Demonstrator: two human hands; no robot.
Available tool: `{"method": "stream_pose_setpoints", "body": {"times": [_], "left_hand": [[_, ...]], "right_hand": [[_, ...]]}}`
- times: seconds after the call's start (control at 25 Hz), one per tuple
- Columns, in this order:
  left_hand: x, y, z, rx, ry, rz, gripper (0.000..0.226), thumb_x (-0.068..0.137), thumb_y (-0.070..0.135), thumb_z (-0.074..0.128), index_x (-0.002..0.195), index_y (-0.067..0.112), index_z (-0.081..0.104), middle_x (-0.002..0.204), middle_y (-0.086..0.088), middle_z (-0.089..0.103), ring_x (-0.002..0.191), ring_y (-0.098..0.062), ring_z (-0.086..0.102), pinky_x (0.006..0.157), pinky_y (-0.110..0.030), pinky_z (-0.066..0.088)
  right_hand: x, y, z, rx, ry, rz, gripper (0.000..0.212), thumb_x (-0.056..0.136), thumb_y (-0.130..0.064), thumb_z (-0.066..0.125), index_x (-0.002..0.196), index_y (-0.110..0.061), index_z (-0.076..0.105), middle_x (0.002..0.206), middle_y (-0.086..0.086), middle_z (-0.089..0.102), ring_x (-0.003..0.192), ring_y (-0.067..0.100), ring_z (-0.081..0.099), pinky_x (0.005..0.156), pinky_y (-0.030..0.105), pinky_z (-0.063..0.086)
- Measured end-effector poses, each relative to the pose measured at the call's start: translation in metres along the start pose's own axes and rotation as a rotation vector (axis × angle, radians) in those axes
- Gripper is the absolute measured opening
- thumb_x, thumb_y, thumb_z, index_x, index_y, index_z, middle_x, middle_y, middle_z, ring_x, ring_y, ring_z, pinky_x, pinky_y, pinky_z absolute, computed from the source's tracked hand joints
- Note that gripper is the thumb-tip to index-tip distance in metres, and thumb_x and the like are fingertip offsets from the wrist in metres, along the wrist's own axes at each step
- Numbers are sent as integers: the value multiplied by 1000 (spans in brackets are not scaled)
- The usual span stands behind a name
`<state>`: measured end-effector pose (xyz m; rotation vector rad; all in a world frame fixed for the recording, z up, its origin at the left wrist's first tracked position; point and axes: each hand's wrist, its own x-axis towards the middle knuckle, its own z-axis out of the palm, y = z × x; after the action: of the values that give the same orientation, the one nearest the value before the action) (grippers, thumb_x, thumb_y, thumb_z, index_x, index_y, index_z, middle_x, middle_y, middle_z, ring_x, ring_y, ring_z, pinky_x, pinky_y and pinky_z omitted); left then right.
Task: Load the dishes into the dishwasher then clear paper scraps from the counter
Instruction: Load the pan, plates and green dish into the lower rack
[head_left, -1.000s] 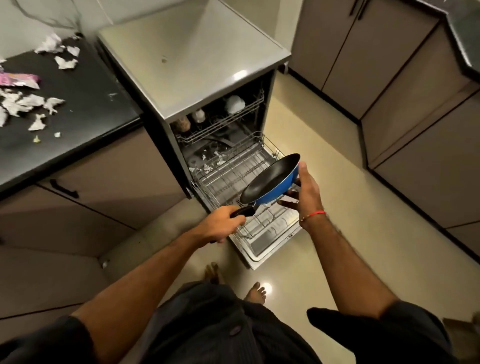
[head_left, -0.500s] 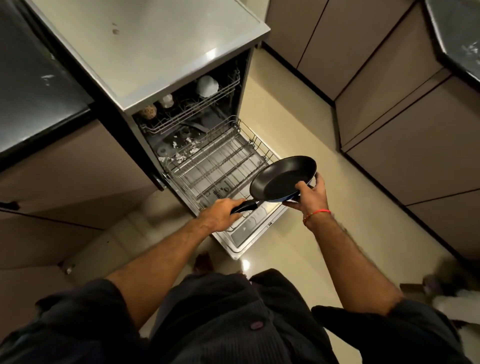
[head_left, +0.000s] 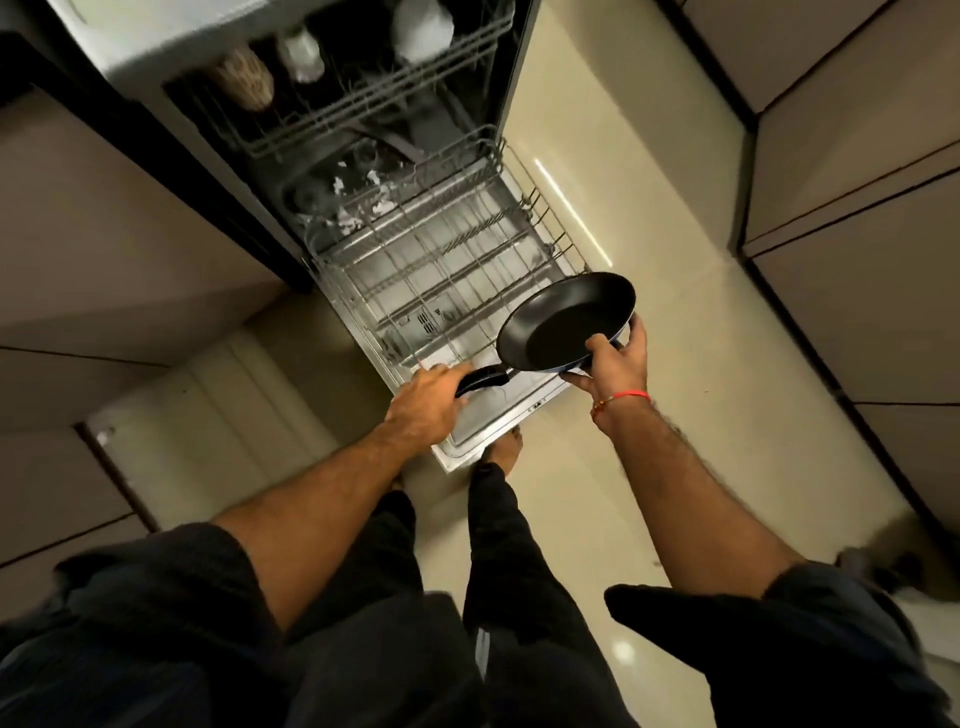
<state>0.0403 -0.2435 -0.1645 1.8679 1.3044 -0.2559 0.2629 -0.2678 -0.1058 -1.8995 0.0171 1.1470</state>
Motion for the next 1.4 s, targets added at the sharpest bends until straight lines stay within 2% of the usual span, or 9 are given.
{"method": "stream_pose_setpoints", "body": {"times": [0.32, 0.48, 0.68, 0.84, 0.96, 1.0, 1.16, 1.24, 1.4], "left_hand": [[135, -31, 109, 32, 52, -114, 57, 96, 3, 56, 141, 38, 51, 117, -5, 67, 103, -28, 66, 86, -43, 58], [191, -47, 150, 34, 22, -203, 57, 97, 9, 59, 145, 38, 47, 118, -9, 66, 90, -23, 67, 65, -27, 55], [225, -60, 172, -62, -26, -245, 67, 92, -8, 55, 146, 31, 47, 125, -14, 65, 104, -32, 66, 83, -46, 60], [239, -60, 186, -22, -24, -235, 58, 94, -5, 55, 144, 25, 52, 128, -14, 63, 110, -33, 64, 86, -41, 57], [242, -63, 195, -27, -19, -253, 62, 89, -9, 60, 142, 22, 52, 130, -14, 62, 115, -33, 62, 89, -42, 57], [242, -64, 196, -38, -28, -261, 66, 87, -12, 60, 143, 21, 51, 132, -14, 60, 118, -34, 60, 90, -44, 57], [233, -79, 197, -107, -106, -259, 81, 84, -19, 50, 149, 28, 40, 145, -11, 52, 122, -32, 58, 84, -48, 59], [226, -86, 194, -145, -127, -237, 89, 83, -21, 46, 152, 34, 34, 151, -9, 47, 123, -31, 58, 80, -45, 60], [210, -91, 188, -192, -88, -285, 86, 87, -16, 50, 156, 31, 29, 153, -11, 43, 123, -34, 58, 83, -34, 57]], "right_hand": [[172, 68, 19, -147, 11, 50, 80, 89, 5, 47, 150, -40, 21, 134, 3, 46, 117, 33, 57, 80, 55, 57], [233, 102, 32, -181, 44, 33, 79, 89, 2, 51, 151, -37, 20, 124, -1, 45, 115, 31, 55, 76, 51, 58], [277, 120, 52, -296, 31, -11, 79, 88, -8, 60, 152, -32, 20, 120, -1, 51, 114, 29, 59, 79, 55, 58], [306, 117, 54, -422, 31, -3, 66, 87, -13, 68, 144, -26, 38, 125, 4, 56, 113, 33, 60, 82, 55, 58], [312, 123, 48, -472, -75, 22, 73, 89, -16, 69, 148, -29, 30, 137, 9, 51, 113, 35, 60, 68, 45, 61], [311, 126, 47, -478, -108, 14, 77, 89, -19, 69, 150, -31, 25, 139, 8, 49, 114, 36, 59, 69, 45, 61], [296, 136, 49, -490, -141, -6, 89, 82, -34, 73, 151, -43, 16, 144, 5, 46, 122, 35, 56, 95, 59, 50], [291, 142, 48, -507, -148, -12, 89, 84, -30, 71, 151, -43, 14, 145, 5, 47, 122, 34, 56, 96, 57, 50], [285, 147, 43, -462, -192, 11, 81, 92, 0, 60, 154, -33, 20, 147, 7, 43, 119, 30, 59, 95, 51, 53]]}}
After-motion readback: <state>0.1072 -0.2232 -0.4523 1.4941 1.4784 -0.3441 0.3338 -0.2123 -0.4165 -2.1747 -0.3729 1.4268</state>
